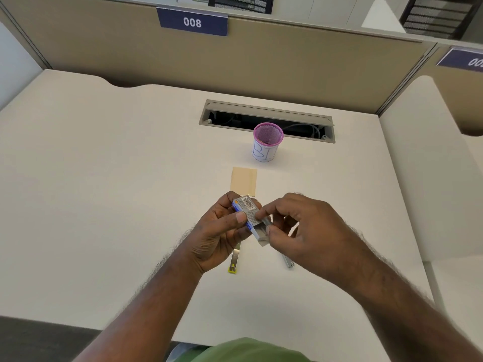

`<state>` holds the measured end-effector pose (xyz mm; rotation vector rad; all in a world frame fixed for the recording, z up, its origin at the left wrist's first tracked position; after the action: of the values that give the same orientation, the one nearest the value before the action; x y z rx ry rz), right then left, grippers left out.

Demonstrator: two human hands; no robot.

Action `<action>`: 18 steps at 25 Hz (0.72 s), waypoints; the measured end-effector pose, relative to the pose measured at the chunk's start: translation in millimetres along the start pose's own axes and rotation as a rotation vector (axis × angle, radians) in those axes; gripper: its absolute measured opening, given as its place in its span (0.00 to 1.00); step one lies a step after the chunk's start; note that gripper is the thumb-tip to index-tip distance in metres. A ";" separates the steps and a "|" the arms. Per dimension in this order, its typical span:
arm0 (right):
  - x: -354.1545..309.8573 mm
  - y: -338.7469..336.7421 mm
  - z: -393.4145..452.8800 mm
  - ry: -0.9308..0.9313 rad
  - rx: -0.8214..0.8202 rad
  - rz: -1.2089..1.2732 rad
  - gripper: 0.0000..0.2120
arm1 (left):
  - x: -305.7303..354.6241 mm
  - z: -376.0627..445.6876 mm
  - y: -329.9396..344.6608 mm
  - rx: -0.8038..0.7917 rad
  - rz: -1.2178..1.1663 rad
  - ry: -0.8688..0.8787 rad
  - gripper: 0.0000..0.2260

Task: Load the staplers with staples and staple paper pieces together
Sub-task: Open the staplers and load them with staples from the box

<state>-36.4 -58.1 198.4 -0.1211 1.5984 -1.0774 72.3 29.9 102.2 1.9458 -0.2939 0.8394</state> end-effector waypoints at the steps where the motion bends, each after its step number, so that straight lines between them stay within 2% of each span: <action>1: 1.2 -2.2 0.4 -0.005 0.017 0.041 0.09 | 0.8 0.1 0.0 0.002 -0.010 0.005 0.15; 5: 14.7 -18.9 -3.1 0.046 0.105 0.220 0.07 | 4.9 0.3 -1.2 0.022 -0.082 0.027 0.14; 9: 18.2 -18.1 -17.9 0.025 0.130 0.249 0.08 | 2.9 2.3 -1.0 0.039 -0.106 0.030 0.16; 13: 2.2 -9.7 -28.1 -0.238 0.203 0.084 0.07 | -4.7 5.2 3.6 0.040 -0.127 -0.002 0.25; 18: -2.9 -14.1 -29.9 -0.322 0.311 -0.094 0.04 | -13.2 5.6 10.6 0.024 -0.093 -0.035 0.26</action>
<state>-66.3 -47.5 208.1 -0.1530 1.1335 -1.2956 59.5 17.8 99.0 1.9829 -0.2127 0.7521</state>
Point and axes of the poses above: each hand's wrist, its own z-axis towards the middle knuckle, its own y-axis out of the palm, x = y × z, the point moved 6 cm from there along z, towards the middle knuckle, and after that the axes turned 12 degrees about x, right-handed, at the moved point
